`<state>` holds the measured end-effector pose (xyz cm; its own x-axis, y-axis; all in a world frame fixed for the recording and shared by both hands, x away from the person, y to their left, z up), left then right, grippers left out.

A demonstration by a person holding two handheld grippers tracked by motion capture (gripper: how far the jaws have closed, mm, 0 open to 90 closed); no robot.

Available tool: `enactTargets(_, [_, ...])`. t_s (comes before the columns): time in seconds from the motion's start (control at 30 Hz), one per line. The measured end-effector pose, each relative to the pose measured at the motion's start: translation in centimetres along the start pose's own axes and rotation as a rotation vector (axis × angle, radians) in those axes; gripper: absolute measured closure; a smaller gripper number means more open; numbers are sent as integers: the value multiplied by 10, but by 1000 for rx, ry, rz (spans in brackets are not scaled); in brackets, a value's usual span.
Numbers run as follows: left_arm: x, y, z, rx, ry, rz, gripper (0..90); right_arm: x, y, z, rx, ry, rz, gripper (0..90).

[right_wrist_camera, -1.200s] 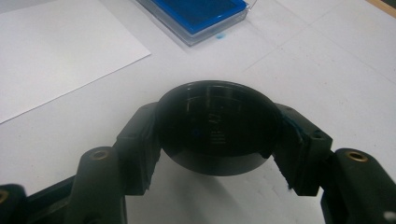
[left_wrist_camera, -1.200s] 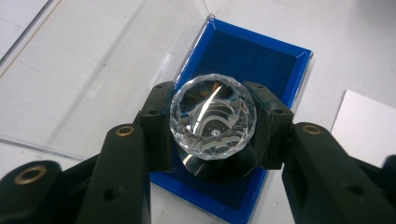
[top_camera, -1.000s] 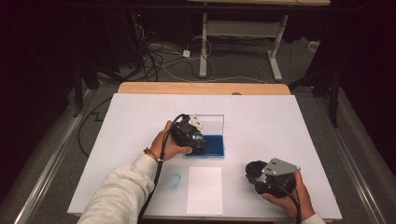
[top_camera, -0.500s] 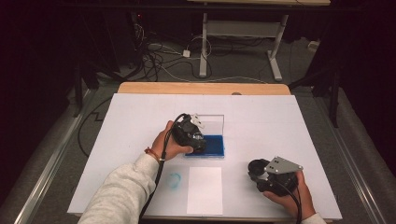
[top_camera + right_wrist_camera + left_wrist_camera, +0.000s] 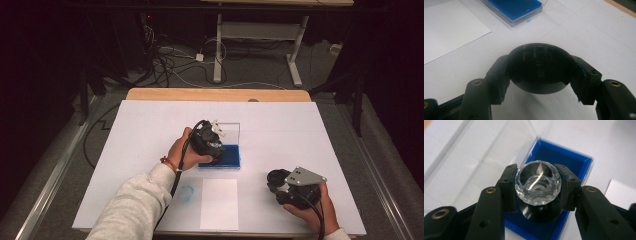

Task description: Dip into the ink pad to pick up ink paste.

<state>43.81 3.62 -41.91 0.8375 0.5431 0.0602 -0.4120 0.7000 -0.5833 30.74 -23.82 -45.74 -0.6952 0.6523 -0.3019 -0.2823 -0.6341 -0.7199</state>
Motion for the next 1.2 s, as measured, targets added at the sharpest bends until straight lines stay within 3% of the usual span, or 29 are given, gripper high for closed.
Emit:
enactTargets(0.27, [1, -34, 39, -75, 2, -22, 552, -3, 2, 4, -8, -1, -6, 386])
enactTargets(0.47, [-3, -44, 52, -95, 5, -51, 552, -3, 1, 5, -10, 6, -7, 385])
enactTargets(0.57, [-3, -42, 44, -88, 15, -44, 552, -3, 2, 4, -5, 2, -5, 385])
enactTargets(0.93, [-10, -23, -11, -18, 82, -21, 551, -3, 4, 1, 8, -5, 1, 385])
enactTargets(1.2, [-13, -15, -27, -4, 72, -24, 551, -3, 5, 0, 12, -5, 6, 385])
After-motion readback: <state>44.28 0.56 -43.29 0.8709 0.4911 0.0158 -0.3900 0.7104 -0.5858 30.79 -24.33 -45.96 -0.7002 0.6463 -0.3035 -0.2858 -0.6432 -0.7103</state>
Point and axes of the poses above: each handheld gripper's, and its own axes: z roughly backward along the jaws, y roughly out of its underside, x roughly to its left, the point moved 2 cm from there along -z, roughly forward along the jaws, and after that the axes turned 6 degrees about z, right-handed, at the moved point
